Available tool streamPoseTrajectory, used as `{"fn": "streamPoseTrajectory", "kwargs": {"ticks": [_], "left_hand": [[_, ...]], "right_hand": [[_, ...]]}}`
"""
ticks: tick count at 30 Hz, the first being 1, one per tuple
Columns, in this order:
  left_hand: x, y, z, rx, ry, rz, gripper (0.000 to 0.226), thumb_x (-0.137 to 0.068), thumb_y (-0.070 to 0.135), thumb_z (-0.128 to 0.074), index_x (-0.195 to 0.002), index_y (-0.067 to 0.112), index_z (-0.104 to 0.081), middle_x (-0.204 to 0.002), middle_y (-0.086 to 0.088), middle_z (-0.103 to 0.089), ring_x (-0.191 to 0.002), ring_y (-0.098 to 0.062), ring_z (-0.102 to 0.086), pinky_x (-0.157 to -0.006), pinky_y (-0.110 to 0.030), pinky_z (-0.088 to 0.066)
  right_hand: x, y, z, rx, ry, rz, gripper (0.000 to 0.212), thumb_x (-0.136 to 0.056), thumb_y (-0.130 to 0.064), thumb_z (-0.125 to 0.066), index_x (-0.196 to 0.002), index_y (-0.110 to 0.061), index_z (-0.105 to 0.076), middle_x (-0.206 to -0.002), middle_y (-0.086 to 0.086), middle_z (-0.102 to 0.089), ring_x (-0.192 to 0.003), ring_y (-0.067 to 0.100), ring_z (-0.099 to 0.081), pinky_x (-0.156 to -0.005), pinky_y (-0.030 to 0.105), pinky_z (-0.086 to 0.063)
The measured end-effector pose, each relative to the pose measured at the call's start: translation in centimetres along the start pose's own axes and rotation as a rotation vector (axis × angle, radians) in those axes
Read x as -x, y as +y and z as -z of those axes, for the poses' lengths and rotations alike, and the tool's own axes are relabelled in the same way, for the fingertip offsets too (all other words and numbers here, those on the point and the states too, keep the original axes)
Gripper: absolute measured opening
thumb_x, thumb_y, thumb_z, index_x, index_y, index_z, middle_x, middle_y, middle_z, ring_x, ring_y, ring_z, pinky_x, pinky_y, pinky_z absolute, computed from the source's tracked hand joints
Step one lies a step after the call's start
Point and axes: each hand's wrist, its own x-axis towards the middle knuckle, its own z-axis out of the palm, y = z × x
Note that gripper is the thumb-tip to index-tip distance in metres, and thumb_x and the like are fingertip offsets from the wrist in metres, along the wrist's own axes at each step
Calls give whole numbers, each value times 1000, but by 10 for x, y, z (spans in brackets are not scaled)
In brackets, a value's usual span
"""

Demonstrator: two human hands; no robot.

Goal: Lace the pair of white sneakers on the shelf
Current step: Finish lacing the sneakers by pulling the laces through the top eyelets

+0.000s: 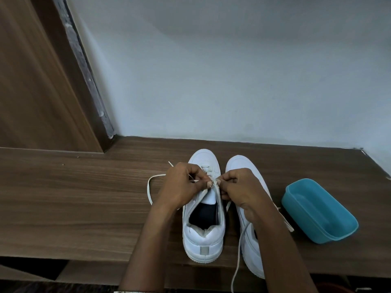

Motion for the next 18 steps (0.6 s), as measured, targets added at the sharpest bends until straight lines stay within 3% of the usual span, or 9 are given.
{"fn": "streamPoseTrajectory", "kwargs": {"ticks": [2,5,9,14,18], "left_hand": [[-1,1,2,19,53,-4,10,-79,23,-83,-76,25,-74,-70,9,-69,-61,-2,-58,-61,-21,-46],[0,6,7,22,150,-55,9,-91,20,-70,-85,23,-75,-76,15,-71,-68,3,-60,-63,-15,-44],[2,16,11,-8,150,-117,14,-95,22,-64,-92,23,-78,-83,19,-72,-77,8,-61,-63,-7,-39],[3,19,-2,-88,19,-162,13,-87,37,-73,-97,30,-77,-97,11,-70,-93,-7,-63,-85,-34,-51],[-1,15,-8,-161,48,-170,23,-83,48,-60,-89,34,-76,-90,11,-69,-88,-10,-64,-81,-42,-52]], "right_hand": [[0,0,-1,-14,55,28,20,-92,-7,-67,-73,-14,-69,-68,7,-71,-62,18,-68,-73,37,-62],[-4,-2,1,-92,138,65,16,-92,-5,-60,-80,-10,-68,-73,8,-73,-69,23,-72,-76,43,-63],[3,-20,16,-432,97,107,13,-102,-6,-53,-95,0,-62,-86,15,-74,-69,18,-71,-65,27,-61],[11,-32,30,-749,-97,177,15,-102,-8,-51,-92,-2,-60,-96,21,-75,-79,23,-73,-73,31,-61],[13,-35,41,-981,-153,150,14,-99,-9,-51,-86,-7,-59,-84,12,-75,-70,17,-71,-66,26,-60]]}}
